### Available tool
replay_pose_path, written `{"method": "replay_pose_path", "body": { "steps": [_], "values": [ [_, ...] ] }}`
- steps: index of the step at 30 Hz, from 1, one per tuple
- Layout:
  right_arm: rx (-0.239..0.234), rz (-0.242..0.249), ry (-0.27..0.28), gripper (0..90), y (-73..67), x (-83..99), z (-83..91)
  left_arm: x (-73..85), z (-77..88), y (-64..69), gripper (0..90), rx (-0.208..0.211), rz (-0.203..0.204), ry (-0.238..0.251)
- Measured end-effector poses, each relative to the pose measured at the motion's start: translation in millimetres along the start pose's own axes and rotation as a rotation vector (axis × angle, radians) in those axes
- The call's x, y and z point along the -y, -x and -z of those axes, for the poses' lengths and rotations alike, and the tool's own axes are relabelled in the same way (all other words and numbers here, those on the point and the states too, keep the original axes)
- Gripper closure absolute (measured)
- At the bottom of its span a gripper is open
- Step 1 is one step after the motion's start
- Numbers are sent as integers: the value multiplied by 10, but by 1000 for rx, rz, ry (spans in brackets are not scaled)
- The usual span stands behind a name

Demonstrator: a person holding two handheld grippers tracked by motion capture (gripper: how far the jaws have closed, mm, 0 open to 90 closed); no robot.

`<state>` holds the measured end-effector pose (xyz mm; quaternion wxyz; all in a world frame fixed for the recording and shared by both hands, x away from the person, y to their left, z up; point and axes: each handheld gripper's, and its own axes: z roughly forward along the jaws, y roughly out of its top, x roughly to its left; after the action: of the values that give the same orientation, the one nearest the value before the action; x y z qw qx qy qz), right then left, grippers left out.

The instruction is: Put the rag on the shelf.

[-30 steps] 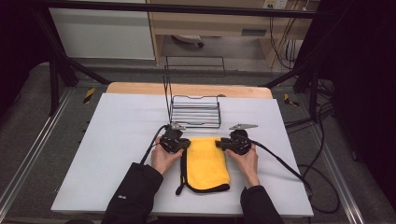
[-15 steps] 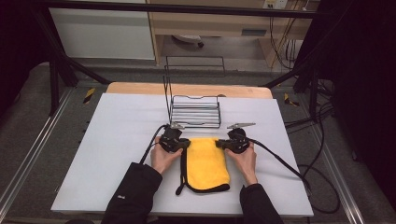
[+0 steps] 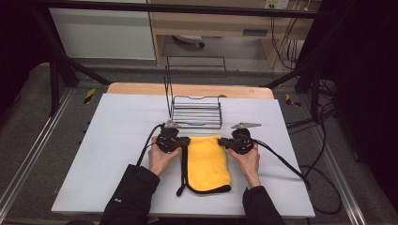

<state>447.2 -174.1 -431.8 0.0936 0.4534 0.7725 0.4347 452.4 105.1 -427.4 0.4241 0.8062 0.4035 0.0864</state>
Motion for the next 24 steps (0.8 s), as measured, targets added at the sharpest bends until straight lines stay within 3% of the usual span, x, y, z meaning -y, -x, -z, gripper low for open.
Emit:
{"method": "replay_pose_path", "body": {
  "steps": [10, 24],
  "values": [
    [-10, 17, 72, 846, -106, -7, 203, -8, 151, 91, 794, 9, -31, 58],
    [-15, 35, 136, 847, -216, -7, 442, -22, 335, 194, 794, 34, -43, 125]
  ]
}}
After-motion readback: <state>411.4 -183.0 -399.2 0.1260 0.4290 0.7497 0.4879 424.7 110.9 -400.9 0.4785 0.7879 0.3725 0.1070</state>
